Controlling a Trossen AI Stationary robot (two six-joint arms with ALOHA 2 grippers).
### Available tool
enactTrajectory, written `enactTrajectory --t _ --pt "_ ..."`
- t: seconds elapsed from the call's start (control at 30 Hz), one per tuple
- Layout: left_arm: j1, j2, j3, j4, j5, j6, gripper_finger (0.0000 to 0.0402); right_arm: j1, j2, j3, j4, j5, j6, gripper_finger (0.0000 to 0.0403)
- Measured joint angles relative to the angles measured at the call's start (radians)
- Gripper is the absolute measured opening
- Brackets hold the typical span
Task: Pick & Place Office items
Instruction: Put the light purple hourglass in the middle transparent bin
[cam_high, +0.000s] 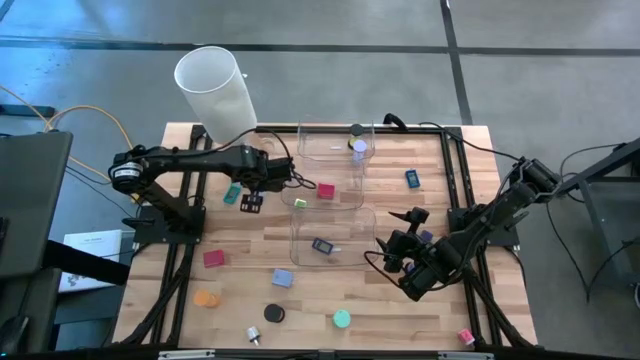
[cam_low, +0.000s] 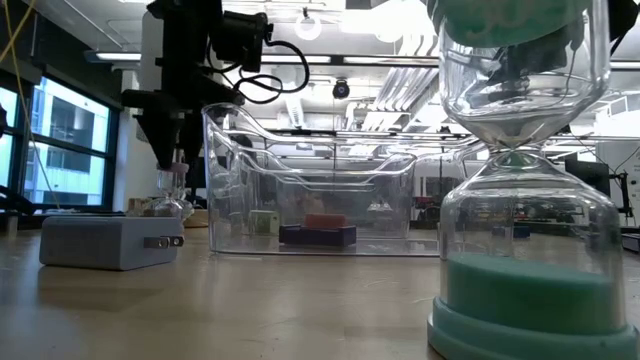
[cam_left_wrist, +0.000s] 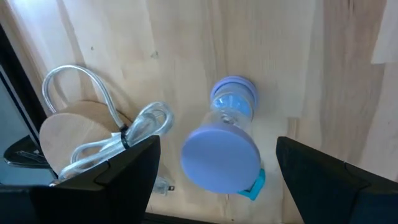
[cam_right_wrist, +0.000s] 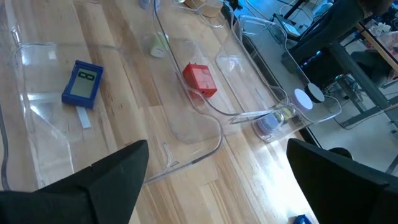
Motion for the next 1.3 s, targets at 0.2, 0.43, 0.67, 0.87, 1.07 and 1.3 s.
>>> enactTrajectory --t 0.2,0.43,0.67,0.87,1.07,1.3 --pt "0.029 0.0 0.0 0.0 0.066 -0.005 0.0311 0.0 0.0 0.0 0.0 -0.001 0.0 0.0372" --pt "0.041 0.0 -0.014 0.031 0.076 -0.005 0.0311 0.0 0.0 0.0 0.0 -0.001 0.0 0.0372" --pt "0.041 0.0 -0.055 0.056 0.078 -0.008 0.0311 0.0 0.0 0.0 0.0 -0.001 0.0 0.0372" --pt "0.054 0.0 -0.107 0.104 0.081 -0.008 0.0311 0.0 0.0 0.0 0.0 -0.001 0.0 0.0372" --pt "0.066 0.0 -0.129 0.149 0.079 -0.008 0.0311 0.0 0.0 0.0 0.0 0.002 0.0 0.0372" --pt "0.073 0.0 -0.129 0.149 0.074 -0.008 0.0304 0.0 0.0 0.0 0.0 0.002 0.0 0.0372"
